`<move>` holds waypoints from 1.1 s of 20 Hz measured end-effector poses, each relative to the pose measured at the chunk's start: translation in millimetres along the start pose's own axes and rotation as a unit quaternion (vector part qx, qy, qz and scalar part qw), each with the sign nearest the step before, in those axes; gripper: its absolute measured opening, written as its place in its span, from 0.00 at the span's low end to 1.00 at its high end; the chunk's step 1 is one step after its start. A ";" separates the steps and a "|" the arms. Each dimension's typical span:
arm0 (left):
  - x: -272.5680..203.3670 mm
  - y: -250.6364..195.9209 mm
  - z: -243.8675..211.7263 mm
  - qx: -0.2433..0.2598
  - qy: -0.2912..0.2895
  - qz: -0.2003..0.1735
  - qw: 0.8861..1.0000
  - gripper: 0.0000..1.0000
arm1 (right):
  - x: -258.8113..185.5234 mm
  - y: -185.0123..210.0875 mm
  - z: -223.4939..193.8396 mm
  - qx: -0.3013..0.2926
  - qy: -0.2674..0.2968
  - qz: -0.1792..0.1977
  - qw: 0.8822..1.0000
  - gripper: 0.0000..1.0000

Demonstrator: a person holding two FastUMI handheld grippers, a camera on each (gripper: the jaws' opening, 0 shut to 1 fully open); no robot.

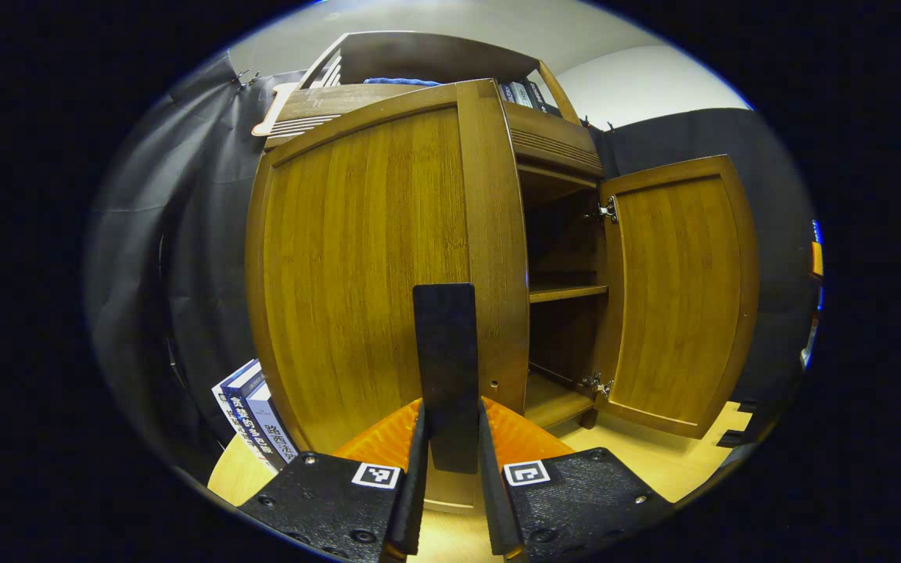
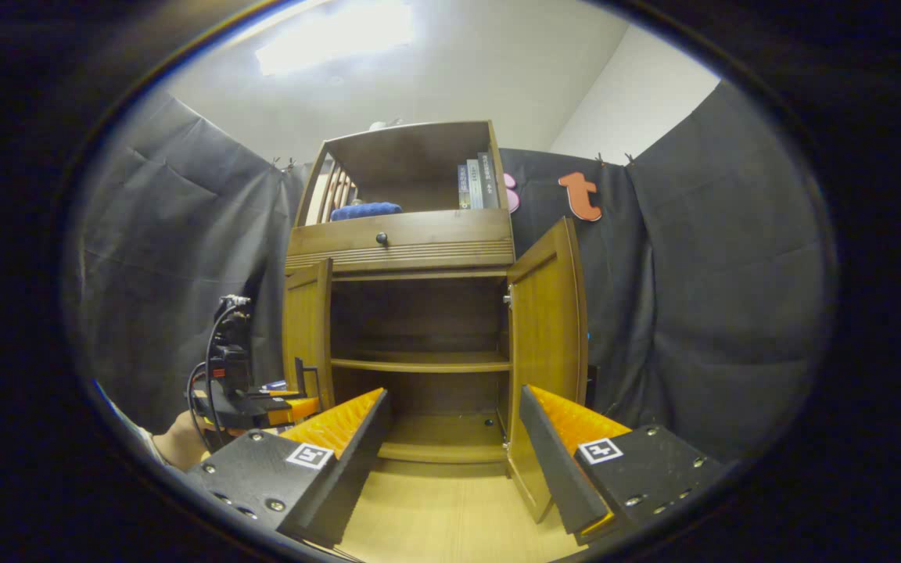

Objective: Open the right door of the double-door shoe cabinet with the right hand, and open the left door with the left hand.

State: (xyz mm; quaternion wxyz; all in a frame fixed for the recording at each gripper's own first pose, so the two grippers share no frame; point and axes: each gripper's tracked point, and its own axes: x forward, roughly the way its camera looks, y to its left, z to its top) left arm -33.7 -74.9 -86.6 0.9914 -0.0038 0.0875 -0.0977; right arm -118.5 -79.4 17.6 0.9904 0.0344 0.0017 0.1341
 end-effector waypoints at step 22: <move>-85.3 59.0 0.8 0.020 -0.023 0.036 0.999 0.33 | 8.5 34.3 3.3 -0.005 0.008 0.013 1.000 0.97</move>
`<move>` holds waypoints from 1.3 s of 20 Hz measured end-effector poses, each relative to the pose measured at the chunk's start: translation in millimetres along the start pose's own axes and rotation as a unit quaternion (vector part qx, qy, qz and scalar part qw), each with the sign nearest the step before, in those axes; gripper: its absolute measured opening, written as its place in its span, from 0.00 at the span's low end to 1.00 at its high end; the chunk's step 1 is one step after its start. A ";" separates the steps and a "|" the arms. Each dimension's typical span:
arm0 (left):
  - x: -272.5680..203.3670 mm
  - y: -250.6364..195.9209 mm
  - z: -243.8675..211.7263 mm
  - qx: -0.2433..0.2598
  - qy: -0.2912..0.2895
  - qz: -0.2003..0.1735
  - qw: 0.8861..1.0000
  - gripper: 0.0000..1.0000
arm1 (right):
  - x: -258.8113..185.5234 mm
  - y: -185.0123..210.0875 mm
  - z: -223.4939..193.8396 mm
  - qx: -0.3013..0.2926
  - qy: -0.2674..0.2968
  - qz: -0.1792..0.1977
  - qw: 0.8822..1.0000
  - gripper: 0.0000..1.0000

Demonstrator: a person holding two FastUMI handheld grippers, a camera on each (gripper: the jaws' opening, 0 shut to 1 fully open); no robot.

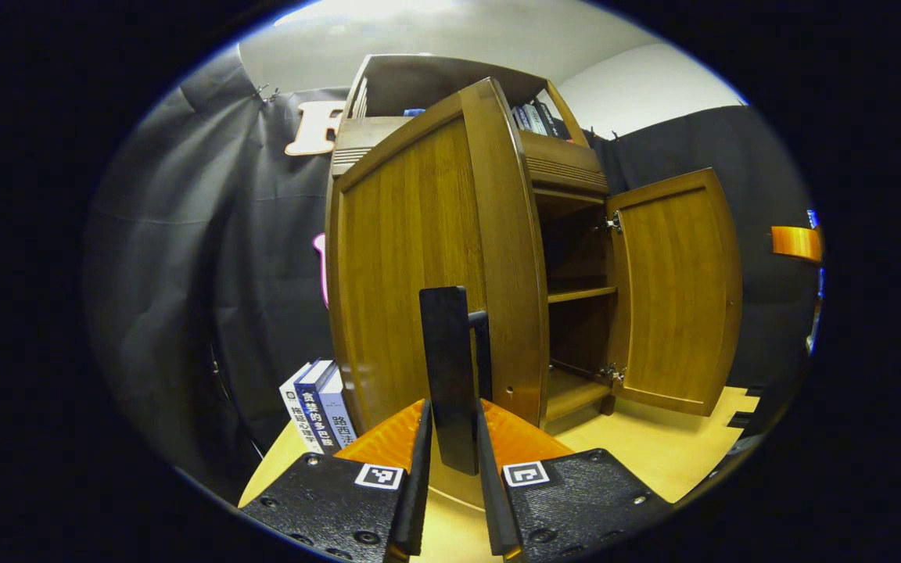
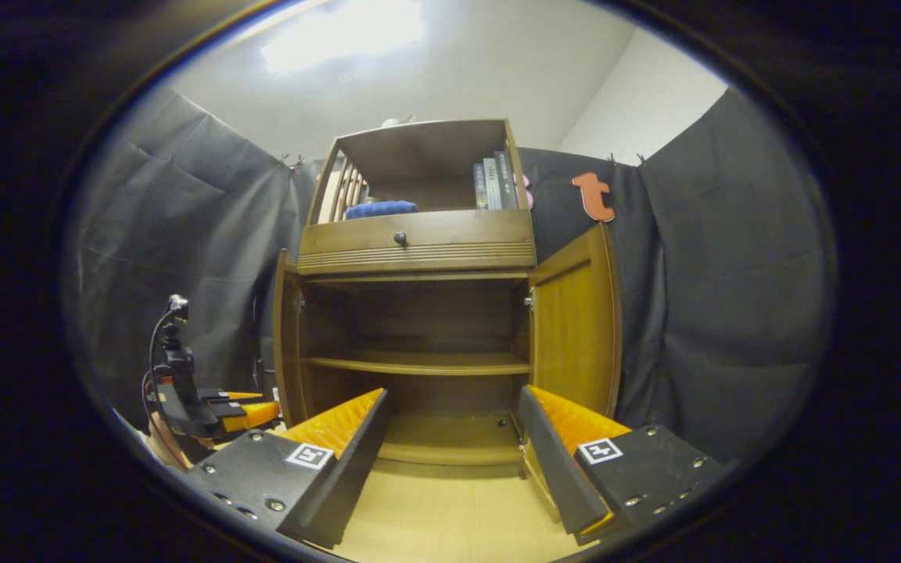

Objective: Open the right door of the double-door shoe cabinet with the right hand, and open the left door with the left hand.

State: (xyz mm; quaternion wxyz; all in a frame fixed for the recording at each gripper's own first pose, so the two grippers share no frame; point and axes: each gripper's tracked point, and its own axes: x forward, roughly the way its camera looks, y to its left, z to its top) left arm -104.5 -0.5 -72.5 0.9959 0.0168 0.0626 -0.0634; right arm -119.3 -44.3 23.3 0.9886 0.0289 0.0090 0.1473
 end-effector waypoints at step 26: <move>-19.4 135.9 0.2 -0.016 0.006 -0.003 1.000 0.06 | 19.6 71.2 0.9 -0.004 0.002 0.047 0.999 0.98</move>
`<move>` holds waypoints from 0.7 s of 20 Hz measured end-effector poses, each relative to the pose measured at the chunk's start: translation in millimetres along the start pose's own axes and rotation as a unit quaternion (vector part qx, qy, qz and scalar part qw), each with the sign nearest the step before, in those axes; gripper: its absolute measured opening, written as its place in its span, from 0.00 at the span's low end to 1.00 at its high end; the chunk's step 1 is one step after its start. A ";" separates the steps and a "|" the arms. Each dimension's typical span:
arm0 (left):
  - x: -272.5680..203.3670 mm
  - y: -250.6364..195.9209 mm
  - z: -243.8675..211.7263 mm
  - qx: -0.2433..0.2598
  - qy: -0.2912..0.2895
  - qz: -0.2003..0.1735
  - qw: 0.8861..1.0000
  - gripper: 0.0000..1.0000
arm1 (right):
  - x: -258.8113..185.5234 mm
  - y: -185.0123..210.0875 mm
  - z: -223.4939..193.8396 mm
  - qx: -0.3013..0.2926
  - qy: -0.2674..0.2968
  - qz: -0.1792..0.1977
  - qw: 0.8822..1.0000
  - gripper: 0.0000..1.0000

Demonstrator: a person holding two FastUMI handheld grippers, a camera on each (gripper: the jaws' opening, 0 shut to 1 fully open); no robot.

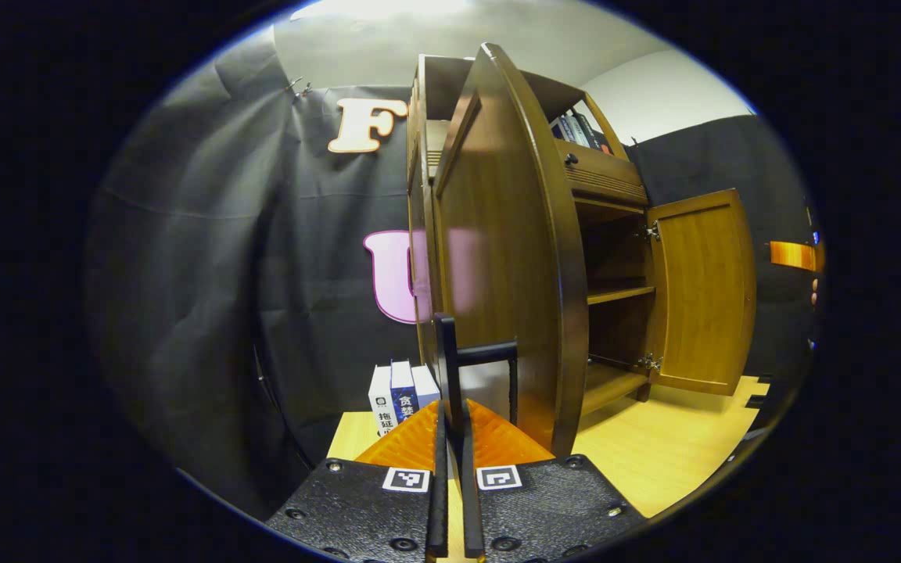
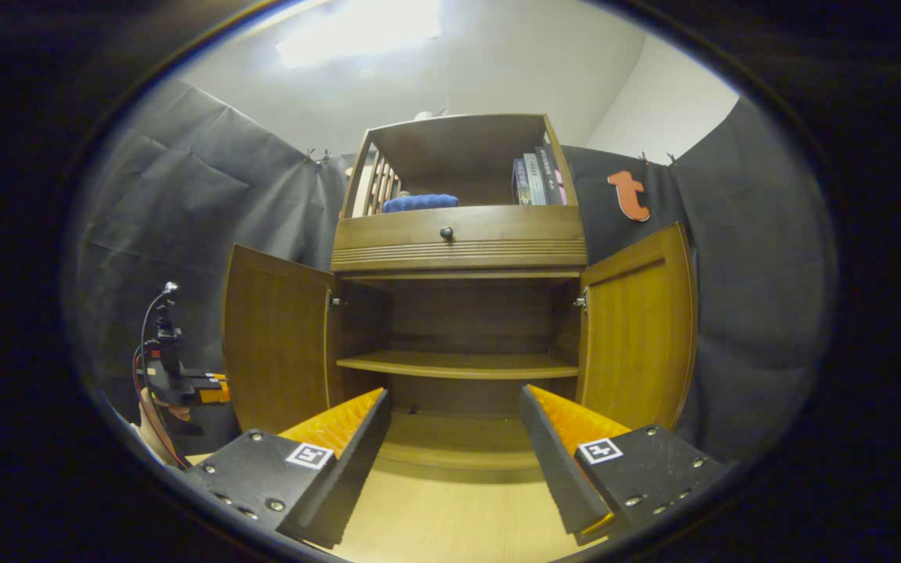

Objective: Open the right door of the double-door shoe cabinet with the right hand, and open the left door with the left hand.

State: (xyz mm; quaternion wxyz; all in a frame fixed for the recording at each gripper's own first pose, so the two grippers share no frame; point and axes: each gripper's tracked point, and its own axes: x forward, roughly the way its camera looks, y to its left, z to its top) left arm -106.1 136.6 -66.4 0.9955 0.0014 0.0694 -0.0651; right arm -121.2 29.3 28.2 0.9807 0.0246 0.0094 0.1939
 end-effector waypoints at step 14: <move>-7.2 2.1 -5.2 -0.007 0.012 -0.008 1.000 0.12 | 6.3 -3.8 -31.7 0.018 0.019 0.001 1.000 0.98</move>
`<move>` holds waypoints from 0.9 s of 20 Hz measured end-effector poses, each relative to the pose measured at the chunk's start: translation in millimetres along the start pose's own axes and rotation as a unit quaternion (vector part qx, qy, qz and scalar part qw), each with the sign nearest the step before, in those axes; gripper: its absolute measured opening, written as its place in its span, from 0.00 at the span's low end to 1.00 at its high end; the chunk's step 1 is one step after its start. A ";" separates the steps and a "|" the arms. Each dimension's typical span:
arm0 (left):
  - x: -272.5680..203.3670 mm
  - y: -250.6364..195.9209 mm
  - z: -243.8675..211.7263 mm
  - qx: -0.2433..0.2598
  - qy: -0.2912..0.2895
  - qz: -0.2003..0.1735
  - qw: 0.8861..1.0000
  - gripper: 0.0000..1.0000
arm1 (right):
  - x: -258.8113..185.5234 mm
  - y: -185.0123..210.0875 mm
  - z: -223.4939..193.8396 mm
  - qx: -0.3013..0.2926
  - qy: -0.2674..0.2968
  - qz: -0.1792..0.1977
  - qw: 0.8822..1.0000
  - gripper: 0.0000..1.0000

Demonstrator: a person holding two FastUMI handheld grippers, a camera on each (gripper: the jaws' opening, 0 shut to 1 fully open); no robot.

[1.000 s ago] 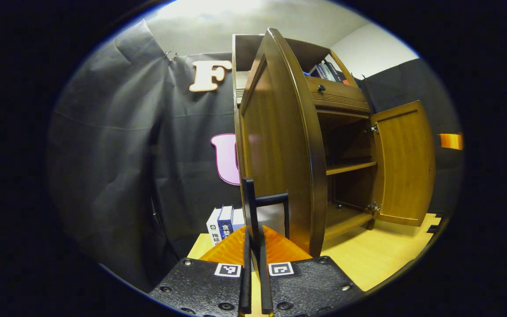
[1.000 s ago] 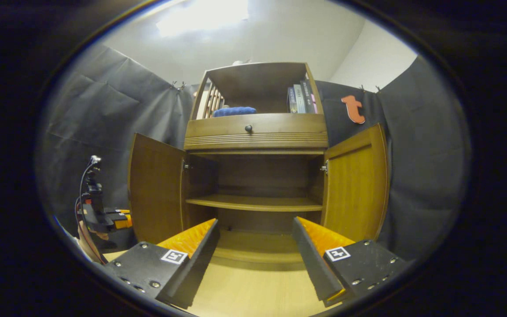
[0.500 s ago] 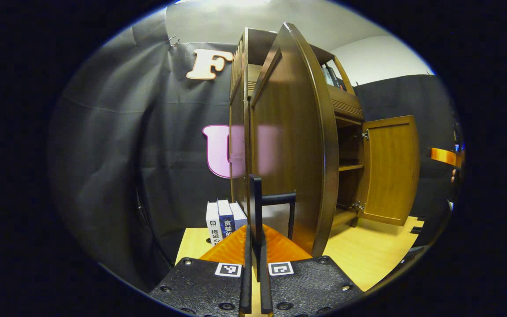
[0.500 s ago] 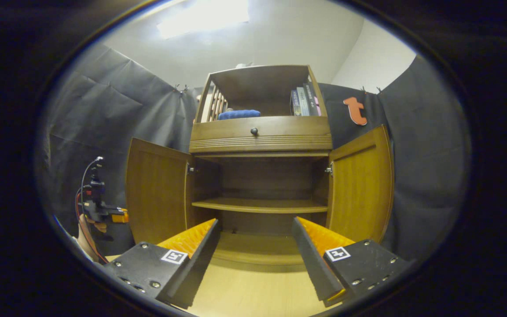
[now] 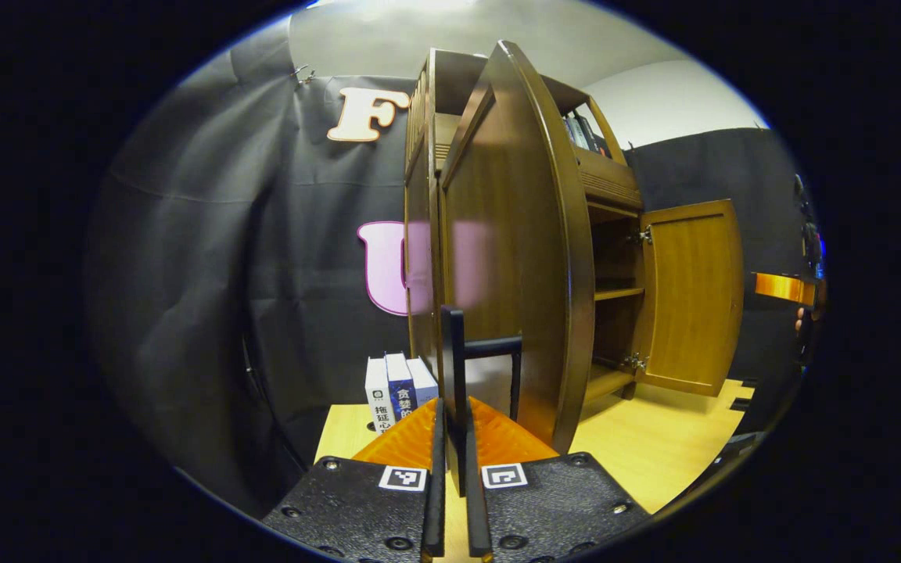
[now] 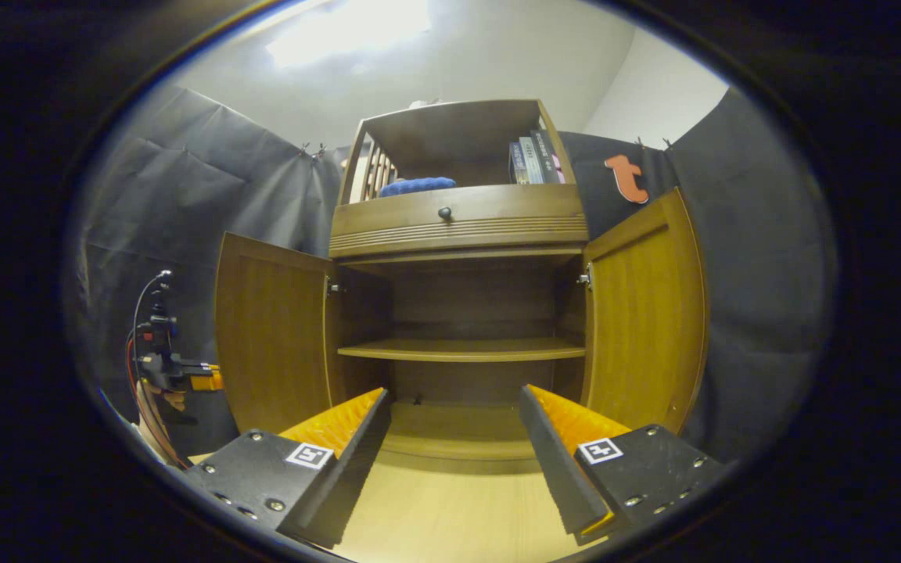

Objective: Open the right door of the double-door shoe cabinet with the right hand, and open the left door with the left hand.

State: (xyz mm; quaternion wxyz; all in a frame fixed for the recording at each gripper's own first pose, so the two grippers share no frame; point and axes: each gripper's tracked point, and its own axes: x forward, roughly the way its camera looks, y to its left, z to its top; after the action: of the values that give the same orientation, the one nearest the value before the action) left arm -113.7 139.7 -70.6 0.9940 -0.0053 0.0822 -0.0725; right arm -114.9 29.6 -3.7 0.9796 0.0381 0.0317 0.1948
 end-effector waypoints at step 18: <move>-76.8 -70.8 75.1 0.032 -0.095 0.096 0.990 0.86 | -51.7 -25.6 40.4 0.023 -0.061 -0.002 0.998 0.98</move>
State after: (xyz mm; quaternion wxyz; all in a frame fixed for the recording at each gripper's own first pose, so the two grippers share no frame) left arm -186.5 80.7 17.6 0.9993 0.0278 -0.0152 0.0214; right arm -149.8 -16.4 36.7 0.9789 0.0730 -0.0239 0.1896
